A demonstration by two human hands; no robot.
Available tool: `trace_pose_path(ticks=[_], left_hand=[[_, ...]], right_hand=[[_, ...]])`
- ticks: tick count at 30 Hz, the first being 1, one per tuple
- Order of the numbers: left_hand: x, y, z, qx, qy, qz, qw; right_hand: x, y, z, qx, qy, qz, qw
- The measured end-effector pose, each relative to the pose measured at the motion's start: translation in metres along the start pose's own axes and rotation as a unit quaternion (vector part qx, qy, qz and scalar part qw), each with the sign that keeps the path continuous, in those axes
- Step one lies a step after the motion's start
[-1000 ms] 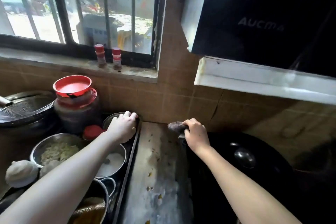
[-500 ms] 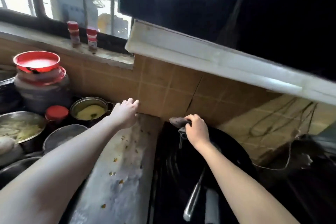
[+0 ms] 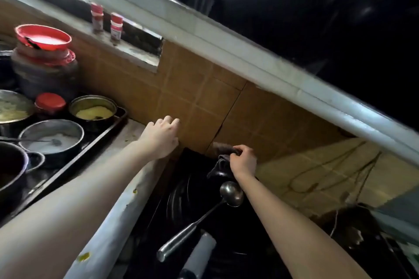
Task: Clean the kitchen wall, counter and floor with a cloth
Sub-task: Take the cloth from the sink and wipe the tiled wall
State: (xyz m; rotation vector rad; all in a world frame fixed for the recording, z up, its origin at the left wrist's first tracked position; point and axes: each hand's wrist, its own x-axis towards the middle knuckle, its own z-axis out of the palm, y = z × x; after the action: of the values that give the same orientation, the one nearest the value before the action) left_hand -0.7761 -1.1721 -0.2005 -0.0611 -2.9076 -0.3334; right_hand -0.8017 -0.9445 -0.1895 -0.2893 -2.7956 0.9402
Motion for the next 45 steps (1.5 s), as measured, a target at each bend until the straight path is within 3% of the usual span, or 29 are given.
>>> trace_pose_path(ticks=[7,15,23,27,33,35,38,41,43,45], left_hand=[[0.012,-0.026,-0.010,0.069,0.001,-0.004,0.998],[0.037,0.007,0.001,0.040,0.056,0.008,0.998],[0.065,0.028,0.035,-0.023,0.070,-0.039,0.997],[0.070,0.022,0.044,-0.028,0.100,-0.059,0.993],[0.075,0.012,0.044,0.022,0.135,-0.070,0.988],[0.075,0.004,0.043,0.056,0.139,-0.067,0.986],[0.075,-0.007,0.040,0.089,0.141,-0.083,0.982],[0.078,-0.010,0.041,0.099,0.159,-0.095,0.978],[0.080,-0.008,0.044,0.101,0.169,-0.084,0.977],[0.079,-0.007,0.050,0.101,0.164,-0.070,0.979]], right_hand=[[0.000,-0.009,0.019,0.145,0.027,0.109,0.983],[0.045,-0.008,0.027,0.273,0.037,0.204,0.939],[0.108,-0.021,0.020,0.364,0.062,0.144,0.918],[0.150,-0.025,0.006,0.398,0.048,0.042,0.915],[0.191,-0.076,-0.027,0.408,0.203,-0.055,0.889],[0.199,-0.093,-0.028,0.419,0.213,-0.088,0.878],[0.214,-0.106,-0.023,0.324,0.276,-0.164,0.890],[0.229,-0.102,-0.004,0.090,0.259,-0.302,0.913],[0.239,-0.091,0.008,-0.134,0.205,-0.395,0.885],[0.248,-0.079,0.015,-0.356,0.178,-0.440,0.805]])
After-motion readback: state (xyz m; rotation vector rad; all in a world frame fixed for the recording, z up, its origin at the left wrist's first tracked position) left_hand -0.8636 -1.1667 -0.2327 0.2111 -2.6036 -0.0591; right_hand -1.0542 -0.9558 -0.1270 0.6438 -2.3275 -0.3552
